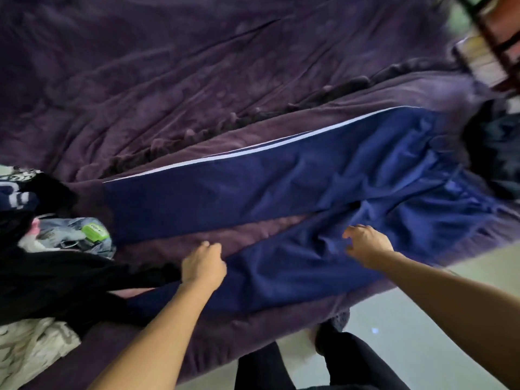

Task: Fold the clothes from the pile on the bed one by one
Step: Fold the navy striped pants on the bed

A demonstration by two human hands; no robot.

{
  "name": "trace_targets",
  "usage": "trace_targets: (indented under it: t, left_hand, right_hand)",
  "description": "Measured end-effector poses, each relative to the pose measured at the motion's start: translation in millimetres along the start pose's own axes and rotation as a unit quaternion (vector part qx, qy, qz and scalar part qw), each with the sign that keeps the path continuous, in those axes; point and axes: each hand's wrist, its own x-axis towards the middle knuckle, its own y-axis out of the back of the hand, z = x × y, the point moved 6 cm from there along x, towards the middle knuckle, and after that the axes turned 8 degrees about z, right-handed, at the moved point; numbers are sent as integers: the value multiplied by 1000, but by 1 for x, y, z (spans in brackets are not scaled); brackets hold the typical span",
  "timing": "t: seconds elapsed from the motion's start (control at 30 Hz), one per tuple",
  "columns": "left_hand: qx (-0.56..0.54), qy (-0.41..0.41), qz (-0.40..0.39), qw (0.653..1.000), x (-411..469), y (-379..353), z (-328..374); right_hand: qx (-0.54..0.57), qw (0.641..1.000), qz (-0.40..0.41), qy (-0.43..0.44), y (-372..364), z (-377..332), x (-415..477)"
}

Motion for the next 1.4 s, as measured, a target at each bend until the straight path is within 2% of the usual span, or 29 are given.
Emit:
trace_targets:
  t: [0.13, 0.23, 0.33, 0.43, 0.57, 0.6, 0.67, 0.7, 0.73, 0.8, 0.87, 0.93, 1.03, 1.1, 1.27, 1.4]
  left_hand:
    - [-34, -119, -39, 992, -27, -26, 129]
    - [-23, -182, -75, 980, -56, -56, 204]
    - [-19, -207, -79, 975, -75, -85, 260]
    - [5, -213, -52, 976, -80, -116, 308]
    - [54, -193, 10, 980, -62, -158, 357]
    - [59, -174, 17, 983, -56, -168, 364]
    - [44, -134, 30, 990, -48, -184, 370]
    - [22, -116, 45, 992, -46, -189, 370]
    - [-7, -99, 61, 993, -45, -192, 368]
    - [-63, -65, 78, 993, -46, -192, 359]
    - [-79, -59, 74, 992, -49, -187, 355]
    - [-63, -63, 54, 995, -58, -177, 359]
    - [-17, -65, 21, 998, -77, -159, 364]
    - [-1, -58, 10, 998, -88, -143, 360]
    - [-27, -14, 61, 998, -77, -71, 333]
    - [-135, 36, 128, 982, -27, -1, 298]
  right_hand:
    - [-1, 996, 8, -91, 3, 107, -27]
    - [46, 985, 45, -157, -1, 191, -41]
    - [151, 953, 103, -241, -3, 268, -40]
    - [269, 903, 117, -314, -14, 334, -21]
    - [443, 806, 163, -357, -35, 393, 27]
    - [511, 761, 172, -360, -39, 401, 43]
    - [650, 637, 151, -385, -50, 410, 71]
    - [689, 586, 146, -400, -57, 416, 83]
    - [713, 551, 142, -410, -62, 419, 89]
    - [733, 516, 136, -422, -70, 425, 93]
    - [728, 508, 142, -437, -74, 436, 83]
    - [709, 518, 145, -457, -83, 454, 66]
    - [705, 546, 98, -442, -90, 465, 39]
    - [720, 550, 61, -419, -84, 462, 28]
    - [766, 536, 39, -353, -10, 430, 45]
    - [798, 525, 28, -294, 64, 385, 89]
